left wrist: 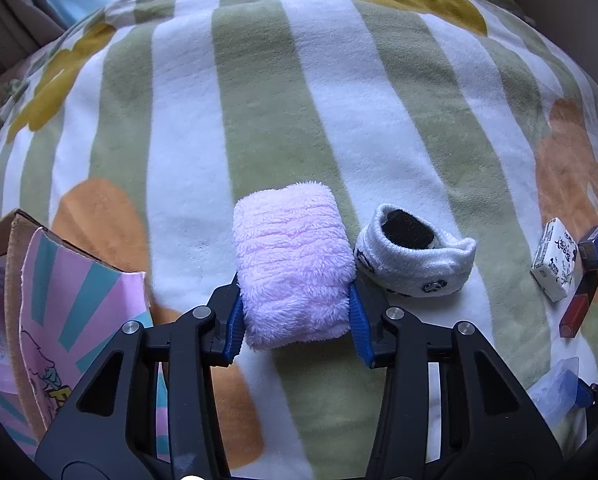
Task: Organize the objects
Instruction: 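Grasp the pink fluffy towel with left tool while right tool grasps the clear floss box, then lift the towel with left tool while right tool carries the floss box toward the cardboard box, then release the towel and floss box into the cardboard box, withdraw both tools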
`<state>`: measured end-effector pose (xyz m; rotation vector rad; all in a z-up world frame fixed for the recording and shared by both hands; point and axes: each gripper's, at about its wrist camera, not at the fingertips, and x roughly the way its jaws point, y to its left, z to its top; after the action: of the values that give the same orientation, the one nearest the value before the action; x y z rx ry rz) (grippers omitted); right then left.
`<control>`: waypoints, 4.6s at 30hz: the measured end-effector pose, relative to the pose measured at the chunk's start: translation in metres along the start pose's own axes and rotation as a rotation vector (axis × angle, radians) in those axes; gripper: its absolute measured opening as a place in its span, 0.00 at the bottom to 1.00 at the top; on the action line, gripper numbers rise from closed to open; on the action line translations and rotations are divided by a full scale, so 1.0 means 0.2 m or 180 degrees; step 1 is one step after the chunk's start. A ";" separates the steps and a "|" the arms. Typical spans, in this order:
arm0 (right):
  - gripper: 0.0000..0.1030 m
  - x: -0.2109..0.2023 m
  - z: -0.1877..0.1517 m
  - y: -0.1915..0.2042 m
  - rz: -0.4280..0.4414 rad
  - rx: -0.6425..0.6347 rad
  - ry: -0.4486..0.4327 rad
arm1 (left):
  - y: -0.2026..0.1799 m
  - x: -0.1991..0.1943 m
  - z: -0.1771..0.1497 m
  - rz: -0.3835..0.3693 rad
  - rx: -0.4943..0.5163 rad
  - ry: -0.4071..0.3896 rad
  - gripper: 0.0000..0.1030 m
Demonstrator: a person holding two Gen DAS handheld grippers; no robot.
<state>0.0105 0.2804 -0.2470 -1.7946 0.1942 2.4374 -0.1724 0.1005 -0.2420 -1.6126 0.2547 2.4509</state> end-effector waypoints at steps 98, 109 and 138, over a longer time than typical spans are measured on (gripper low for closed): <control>0.74 -0.07 0.37 1.91 0.1166 -0.3461 0.0355 | 0.80 -0.66 -0.97 0.0642 -0.2393 0.0328 0.39; 1.00 -0.12 0.36 1.93 0.1423 -0.3355 0.0433 | 0.73 -0.75 -1.00 0.0408 -0.2508 0.0352 1.00; 0.99 -0.63 0.38 1.73 0.1343 -0.3171 0.0172 | 0.73 -1.15 -0.90 0.0399 -0.2078 0.0170 1.00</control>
<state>-0.0808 -0.0485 -0.0908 -2.3264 -0.8861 3.0755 0.0384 -0.1022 -0.0964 -1.9383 -0.5095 2.7620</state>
